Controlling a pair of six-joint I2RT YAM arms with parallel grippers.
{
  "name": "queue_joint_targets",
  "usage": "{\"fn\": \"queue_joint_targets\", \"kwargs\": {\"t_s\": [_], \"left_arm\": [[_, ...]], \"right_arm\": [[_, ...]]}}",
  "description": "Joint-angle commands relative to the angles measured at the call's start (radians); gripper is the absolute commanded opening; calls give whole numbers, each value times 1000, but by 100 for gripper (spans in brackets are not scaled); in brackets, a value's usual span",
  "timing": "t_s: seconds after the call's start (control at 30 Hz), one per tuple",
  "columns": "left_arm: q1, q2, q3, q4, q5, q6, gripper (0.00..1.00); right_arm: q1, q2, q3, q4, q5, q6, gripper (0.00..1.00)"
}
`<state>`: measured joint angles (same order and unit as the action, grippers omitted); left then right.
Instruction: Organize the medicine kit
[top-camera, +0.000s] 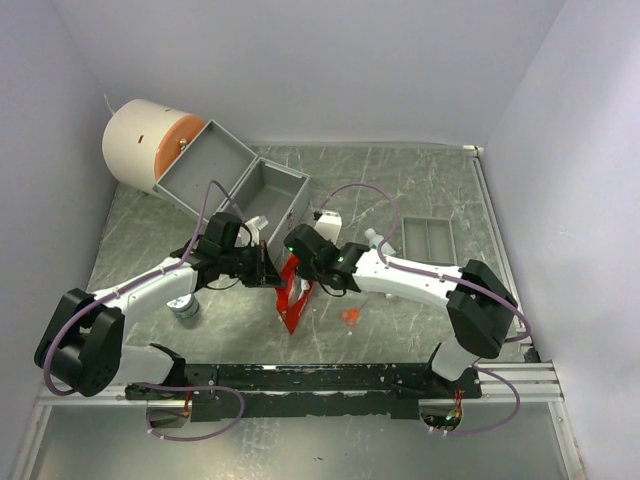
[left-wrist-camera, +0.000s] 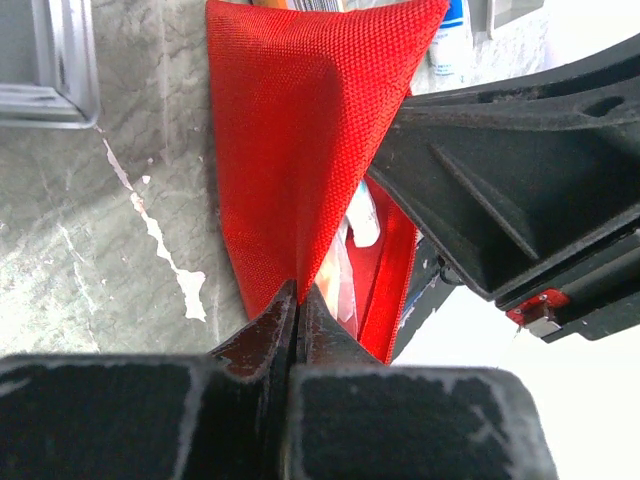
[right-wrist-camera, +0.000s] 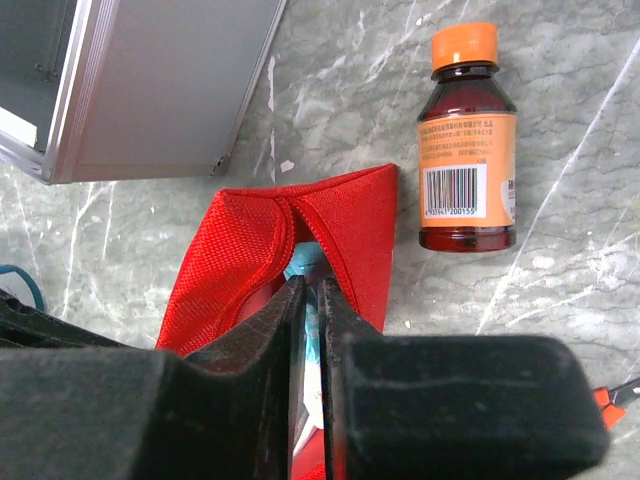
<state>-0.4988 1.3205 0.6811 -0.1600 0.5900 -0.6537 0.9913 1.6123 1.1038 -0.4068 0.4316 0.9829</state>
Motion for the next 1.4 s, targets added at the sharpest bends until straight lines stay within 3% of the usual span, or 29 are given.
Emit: {"fn": "queue_joint_targets", "kwargs": {"t_s": [0.0,0.13,0.23,0.47,0.6,0.67,0.77,0.9,1.37], "left_arm": [[6,-8,40,-9,11,24,7],[5,-5,47,-15,7,30,7],[5,0,52,-18,7,33,7],[5,-6,62,-35,-5,40,7],[5,-12,70,-56,-14,39,7],[5,-24,60,-43,-6,27,7],[6,-35,48,-31,-7,14,7],[5,-34,52,-34,-9,18,7],[5,-1,74,-62,-3,66,7]], "right_arm": [[-6,-59,33,2,11,0,16],[-12,-145,-5,-3,-13,-1,28],[-17,-235,-59,-2,-4,12,31],[-41,-357,-171,-239,144,189,36],[-55,-380,-226,-365,166,295,51],[-56,-388,-267,-374,157,319,53],[-60,-388,-323,-354,106,353,53],[-62,-351,-359,-284,42,346,41],[-61,-165,-318,-260,-14,342,26]]}}
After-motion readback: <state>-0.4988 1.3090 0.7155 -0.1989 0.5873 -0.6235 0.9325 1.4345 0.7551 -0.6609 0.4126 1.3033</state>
